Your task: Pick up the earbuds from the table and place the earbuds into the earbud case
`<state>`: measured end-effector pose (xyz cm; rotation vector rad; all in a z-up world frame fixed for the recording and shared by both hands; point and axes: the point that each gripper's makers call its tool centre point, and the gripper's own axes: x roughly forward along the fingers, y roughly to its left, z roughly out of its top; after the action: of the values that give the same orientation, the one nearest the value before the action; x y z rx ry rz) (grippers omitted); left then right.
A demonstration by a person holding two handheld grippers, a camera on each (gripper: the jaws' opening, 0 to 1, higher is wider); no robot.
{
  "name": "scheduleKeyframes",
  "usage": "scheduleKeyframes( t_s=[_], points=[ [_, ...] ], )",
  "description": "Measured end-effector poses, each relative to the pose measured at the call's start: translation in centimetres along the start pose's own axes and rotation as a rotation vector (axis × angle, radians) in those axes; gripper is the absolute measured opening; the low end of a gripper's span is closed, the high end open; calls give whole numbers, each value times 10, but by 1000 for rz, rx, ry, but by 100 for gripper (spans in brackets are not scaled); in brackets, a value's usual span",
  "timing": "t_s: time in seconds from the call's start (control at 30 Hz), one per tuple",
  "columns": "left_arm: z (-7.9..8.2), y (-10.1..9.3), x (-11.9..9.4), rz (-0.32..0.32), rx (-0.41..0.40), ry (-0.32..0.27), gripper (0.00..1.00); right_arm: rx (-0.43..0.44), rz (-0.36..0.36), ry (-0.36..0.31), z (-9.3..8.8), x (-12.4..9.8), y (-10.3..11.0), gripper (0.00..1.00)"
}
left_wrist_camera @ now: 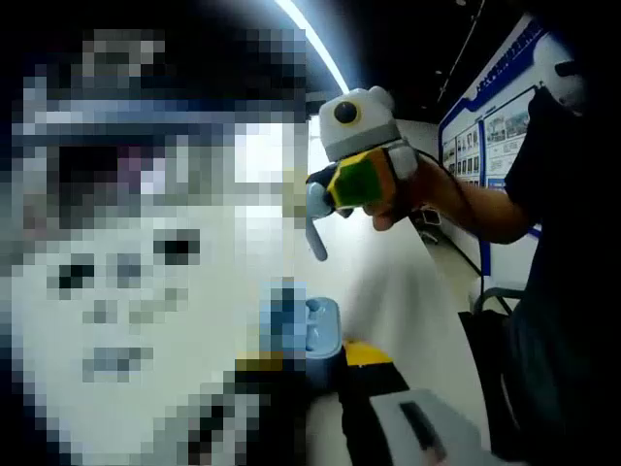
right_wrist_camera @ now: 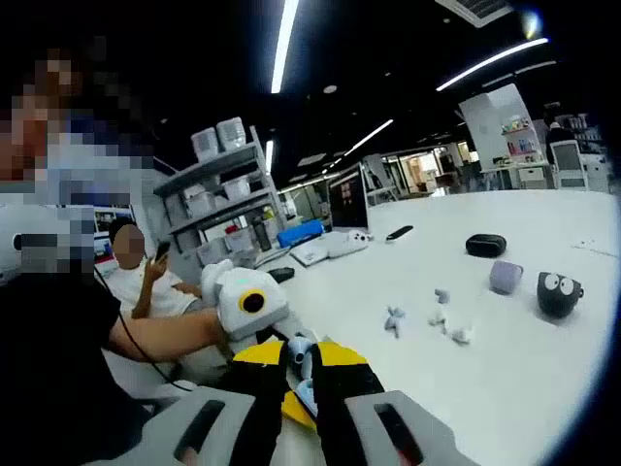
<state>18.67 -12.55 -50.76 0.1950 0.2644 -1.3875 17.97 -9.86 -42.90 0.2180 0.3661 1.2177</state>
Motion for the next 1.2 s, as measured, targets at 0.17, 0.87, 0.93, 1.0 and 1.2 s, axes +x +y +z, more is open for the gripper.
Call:
scheduleKeyframes(
  t_s=[0.17, 0.87, 0.93, 1.0, 1.2],
  points=[
    [0, 0, 0, -1, -1, 0, 19, -23, 11, 14, -12, 14, 2, 10],
    [0, -1, 0, -3, 0, -1, 19, -114, 9, 18, -23, 18, -2, 10],
    [0, -1, 0, -3, 0, 0, 19, -134, 4, 22, -25, 19, -3, 10],
    [0, -1, 0, -3, 0, -1, 19, -144, 3, 26, -26, 19, -4, 10],
    [0, -1, 0, -3, 0, 0, 19, -146, -1, 11, -27, 19, -3, 10]
  ],
)
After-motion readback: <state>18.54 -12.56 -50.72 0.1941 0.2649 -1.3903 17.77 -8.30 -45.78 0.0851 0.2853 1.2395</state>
